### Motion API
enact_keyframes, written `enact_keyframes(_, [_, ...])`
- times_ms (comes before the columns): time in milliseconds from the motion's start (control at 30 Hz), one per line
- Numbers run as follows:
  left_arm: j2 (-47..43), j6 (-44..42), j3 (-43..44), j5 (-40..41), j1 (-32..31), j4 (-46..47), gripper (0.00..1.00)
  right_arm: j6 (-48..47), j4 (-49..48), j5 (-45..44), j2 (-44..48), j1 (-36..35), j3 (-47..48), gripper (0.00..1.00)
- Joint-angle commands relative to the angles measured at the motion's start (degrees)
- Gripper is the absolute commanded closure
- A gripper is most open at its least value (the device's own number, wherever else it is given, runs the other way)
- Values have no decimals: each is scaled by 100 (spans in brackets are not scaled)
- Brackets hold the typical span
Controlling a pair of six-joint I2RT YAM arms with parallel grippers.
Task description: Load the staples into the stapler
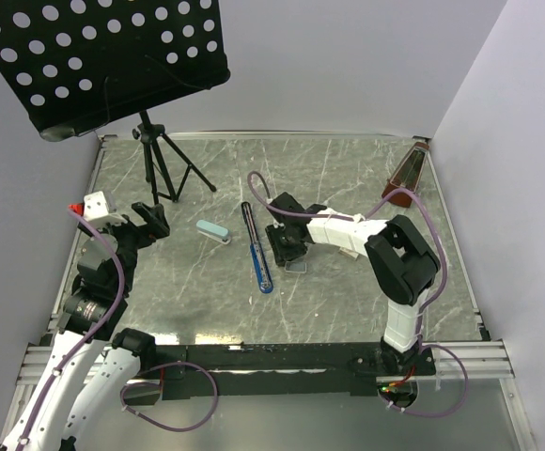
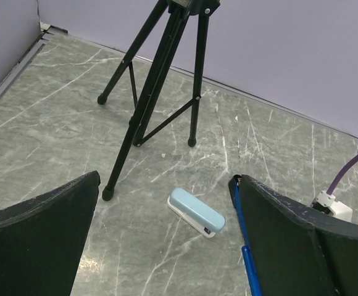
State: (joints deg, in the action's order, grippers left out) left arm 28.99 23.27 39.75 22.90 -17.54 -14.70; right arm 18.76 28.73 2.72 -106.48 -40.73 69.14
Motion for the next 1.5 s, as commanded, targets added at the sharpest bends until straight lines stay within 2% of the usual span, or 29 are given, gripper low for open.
enact_keyframes(0, [-43,20,-2,-110,40,99,1,-277,132,369,152,-75,74,53])
enact_keyframes(267, [-34,20,-2,-154,31,99,1,-444,317,370,724,-260,-427,53])
enact_keyframes(467, [1,20,-11,-154,40,108,0,-821,168,247,1689,-286,-577,52])
enact_keyframes(567, [1,20,-11,-136,40,99,1,-857,447,-78,1884,-243,-543,51])
enact_keyframes(767, [-16,11,-11,-154,40,99,1,-576,617,-88,2069,-102,-1120,42])
enact_keyframes(933, [-8,20,-11,-189,40,108,1,-505,186,272,2043,-84,-1684,32])
enact_keyframes(1267, [-8,11,-11,-127,40,90,0,-453,-394,633,1402,-93,-1641,32])
enact_keyframes(1467, [1,11,-11,-136,40,99,1,-453,-500,905,1349,-146,-1527,33])
